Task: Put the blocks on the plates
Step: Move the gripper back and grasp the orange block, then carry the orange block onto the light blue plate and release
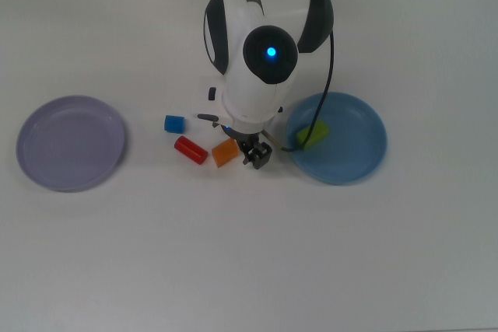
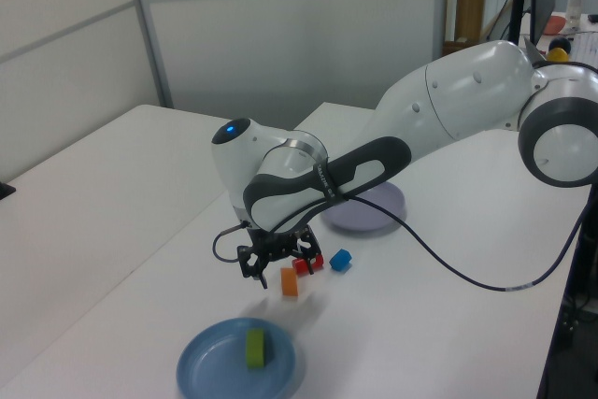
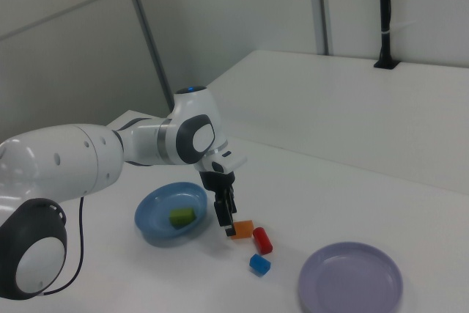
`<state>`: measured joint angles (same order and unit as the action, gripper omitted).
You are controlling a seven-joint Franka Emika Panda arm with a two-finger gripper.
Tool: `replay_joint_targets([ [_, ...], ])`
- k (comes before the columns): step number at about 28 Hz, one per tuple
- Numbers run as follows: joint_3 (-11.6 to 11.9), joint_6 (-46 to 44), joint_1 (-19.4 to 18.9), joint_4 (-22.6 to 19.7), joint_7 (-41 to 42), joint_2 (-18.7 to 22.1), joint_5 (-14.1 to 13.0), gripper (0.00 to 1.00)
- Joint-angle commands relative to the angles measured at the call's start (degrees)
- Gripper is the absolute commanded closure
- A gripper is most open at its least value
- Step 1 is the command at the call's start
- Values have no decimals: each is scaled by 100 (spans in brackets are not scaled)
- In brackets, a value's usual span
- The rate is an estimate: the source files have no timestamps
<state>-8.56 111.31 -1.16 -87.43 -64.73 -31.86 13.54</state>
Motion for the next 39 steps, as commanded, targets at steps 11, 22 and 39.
replay_joint_targets([
  [11,47,391,2,-64,-558,-364,413,29],
  [22,38,453,20,50,-523,-285,475,100],
  [39,-49,462,-481,244,-172,110,466,100],
])
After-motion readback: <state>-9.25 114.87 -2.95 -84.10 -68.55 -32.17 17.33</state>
